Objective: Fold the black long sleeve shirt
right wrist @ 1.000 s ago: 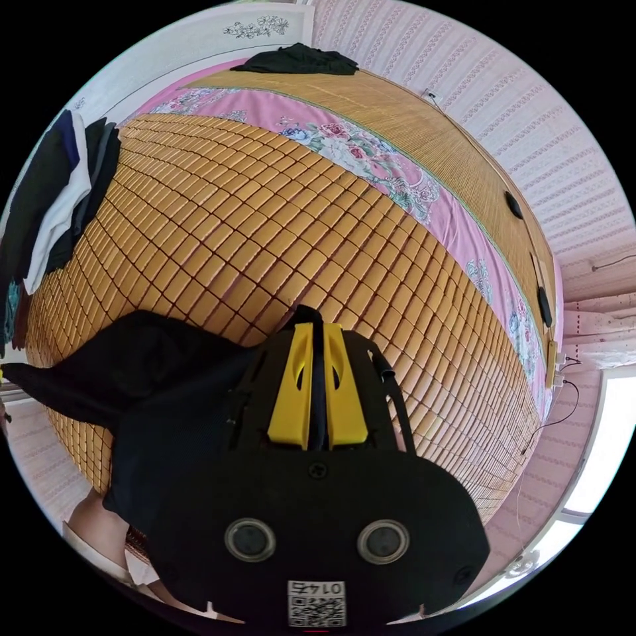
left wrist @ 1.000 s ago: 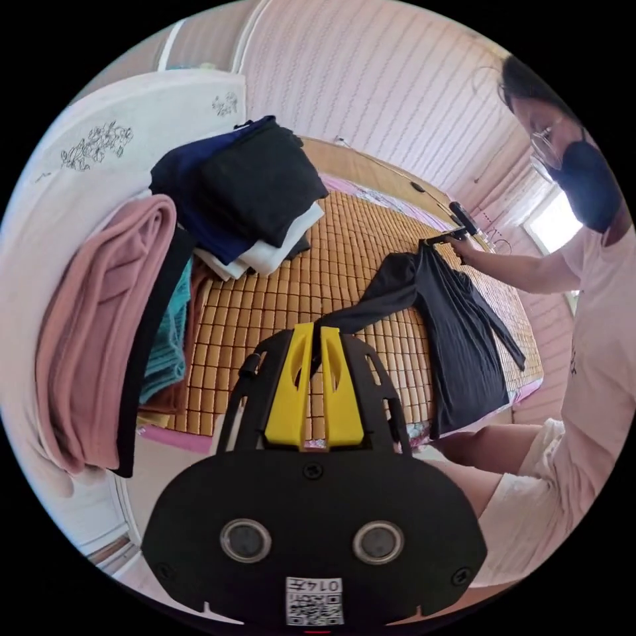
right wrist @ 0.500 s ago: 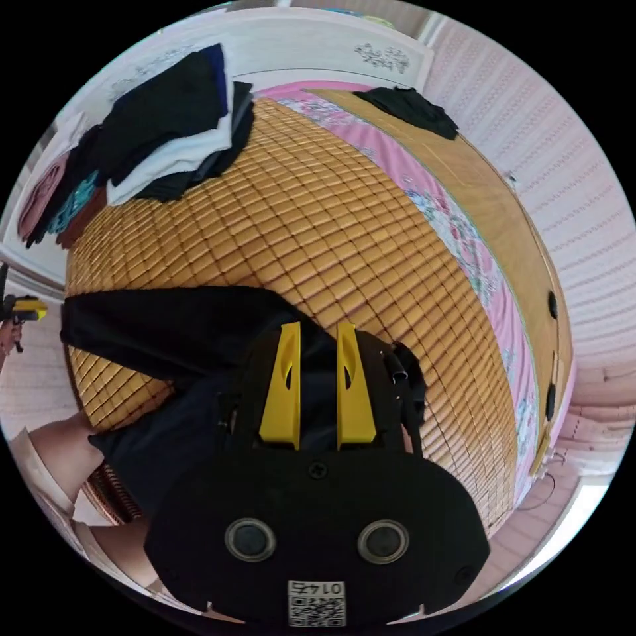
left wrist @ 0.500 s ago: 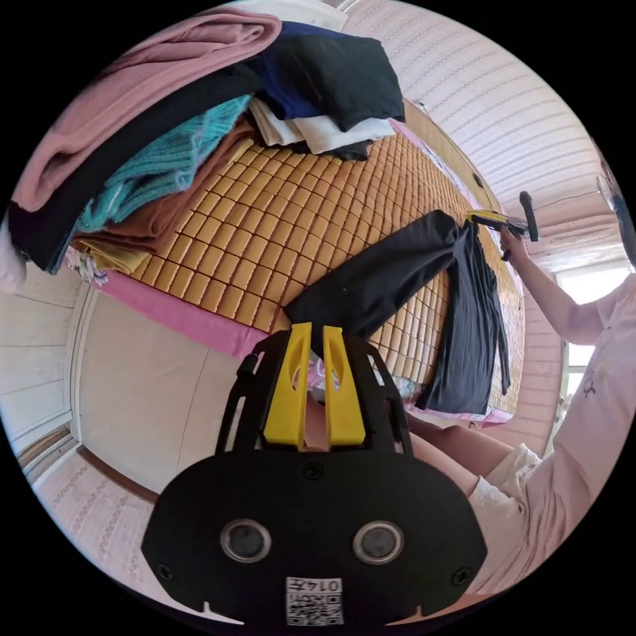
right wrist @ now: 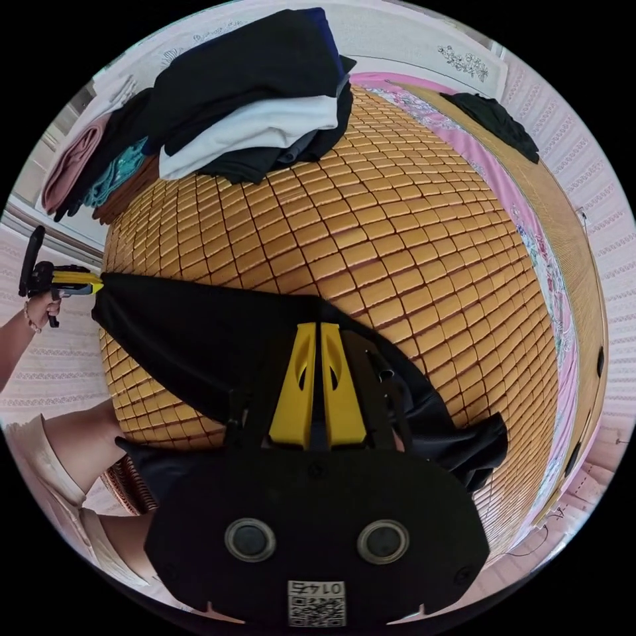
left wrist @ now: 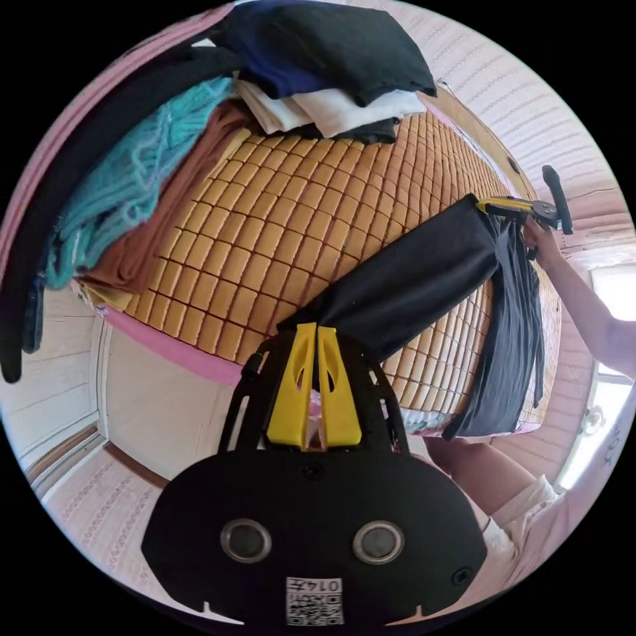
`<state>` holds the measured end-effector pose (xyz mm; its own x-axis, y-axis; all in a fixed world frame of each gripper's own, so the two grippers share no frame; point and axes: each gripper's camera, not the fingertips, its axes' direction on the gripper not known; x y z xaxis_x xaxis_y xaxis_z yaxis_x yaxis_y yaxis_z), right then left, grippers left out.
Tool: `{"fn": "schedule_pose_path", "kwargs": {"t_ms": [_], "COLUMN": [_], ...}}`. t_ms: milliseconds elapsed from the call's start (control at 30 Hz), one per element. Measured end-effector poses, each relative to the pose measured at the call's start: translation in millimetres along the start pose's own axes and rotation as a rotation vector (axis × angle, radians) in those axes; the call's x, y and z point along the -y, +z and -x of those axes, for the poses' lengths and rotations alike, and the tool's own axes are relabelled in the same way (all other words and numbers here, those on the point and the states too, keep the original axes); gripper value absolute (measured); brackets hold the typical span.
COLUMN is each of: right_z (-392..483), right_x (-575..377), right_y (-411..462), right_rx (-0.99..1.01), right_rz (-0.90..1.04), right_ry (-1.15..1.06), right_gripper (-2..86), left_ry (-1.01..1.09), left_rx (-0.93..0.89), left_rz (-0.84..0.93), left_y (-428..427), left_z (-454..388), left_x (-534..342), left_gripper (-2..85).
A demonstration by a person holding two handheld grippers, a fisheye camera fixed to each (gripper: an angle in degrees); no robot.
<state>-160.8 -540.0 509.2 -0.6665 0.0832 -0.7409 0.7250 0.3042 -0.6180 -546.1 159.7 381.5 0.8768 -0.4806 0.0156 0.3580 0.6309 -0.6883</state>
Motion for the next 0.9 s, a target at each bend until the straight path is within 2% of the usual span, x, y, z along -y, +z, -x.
{"fn": "schedule_pose_path", "kwargs": {"t_ms": [200,333,433,533,700,833,900], "right_z": [-9.8,-19.9,-41.4,-78.0,-161.1,-196.4,-200.0], "right_x": [5.6,-8.7,-50.2,-126.5,-251.5,-276.4,-283.5], "right_y": [-0.9,-20.4,-61.3,-97.2,-110.7,-99.6,-82.0], "right_rx": [0.025,0.068,0.088,0.009,-0.203,-0.179,-0.084], "right_rz": [-0.019,-0.077,-0.165,-0.196,-0.006,0.064,0.117], "right_ry": [0.066,0.146,0.218,0.382,0.685,0.732,0.716], "right_gripper": [0.0,2.8,5.7,6.0,7.3,7.5,5.3], "left_ry": [-0.022,-0.026,-0.035,0.008,0.208,0.396,0.462], "left_rx": [0.106,0.087,0.122,0.141,0.087,-0.002,-0.042], "left_rz": [-0.058,0.075,0.023,-0.03,-0.068,-0.096,-0.119], "left_y": [-4.5,38.5,33.0,19.6,24.6,61.6,79.3], "left_z": [6.4,8.8,-2.6,-27.2,-99.4,-179.5,-214.9], "left_x": [39.2,55.6,52.6,43.8,49.4,85.8,104.9], "left_gripper": [-0.9,-0.7,-0.3,-0.4,-0.6,-0.4,-0.2]}}
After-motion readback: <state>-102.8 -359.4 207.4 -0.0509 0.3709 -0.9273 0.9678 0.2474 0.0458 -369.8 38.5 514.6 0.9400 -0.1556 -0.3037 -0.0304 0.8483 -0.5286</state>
